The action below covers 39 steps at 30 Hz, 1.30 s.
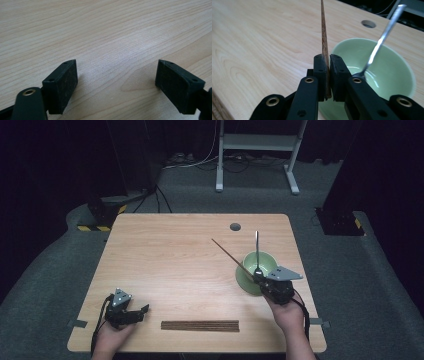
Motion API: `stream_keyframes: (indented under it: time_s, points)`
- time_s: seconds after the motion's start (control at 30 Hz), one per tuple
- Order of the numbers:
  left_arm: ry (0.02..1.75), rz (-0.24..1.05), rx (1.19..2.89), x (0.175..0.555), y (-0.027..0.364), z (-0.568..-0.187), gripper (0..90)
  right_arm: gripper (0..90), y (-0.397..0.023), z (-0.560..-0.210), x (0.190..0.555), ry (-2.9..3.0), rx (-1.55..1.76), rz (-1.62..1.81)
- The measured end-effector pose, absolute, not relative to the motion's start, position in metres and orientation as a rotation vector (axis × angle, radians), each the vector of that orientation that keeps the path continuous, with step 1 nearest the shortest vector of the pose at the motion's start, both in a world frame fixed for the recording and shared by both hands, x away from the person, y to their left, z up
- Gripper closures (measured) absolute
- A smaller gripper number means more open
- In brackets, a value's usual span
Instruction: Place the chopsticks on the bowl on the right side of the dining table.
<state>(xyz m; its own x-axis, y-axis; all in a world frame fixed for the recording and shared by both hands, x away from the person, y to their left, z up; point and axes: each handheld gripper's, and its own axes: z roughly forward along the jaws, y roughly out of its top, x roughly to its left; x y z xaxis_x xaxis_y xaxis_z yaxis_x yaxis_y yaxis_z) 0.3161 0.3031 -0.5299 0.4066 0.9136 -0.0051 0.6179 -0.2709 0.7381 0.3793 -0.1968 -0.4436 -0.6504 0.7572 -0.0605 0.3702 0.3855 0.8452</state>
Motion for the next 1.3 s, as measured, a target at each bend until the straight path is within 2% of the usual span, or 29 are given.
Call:
stream_keyframes:
  time_s: [0.2, 0.6, 1.3]
  points:
    - [1.300, 0.566, 1.999, 0.316, 0.303, -0.530, 17.9, 83.8, -0.219, -0.459, 0.381, 2.214, 1.029, 1.128]
    - [1.304, 0.568, 1.996, 0.317, 0.303, -0.530, 18.3, 83.8, -0.246, -0.461, 0.374, 2.167, 1.089, 1.102]
    - [1.299, 0.570, 1.998, 0.317, 0.303, -0.530, 18.7, 82.9, -0.250, -0.466, 0.374, 2.183, 1.065, 1.088]
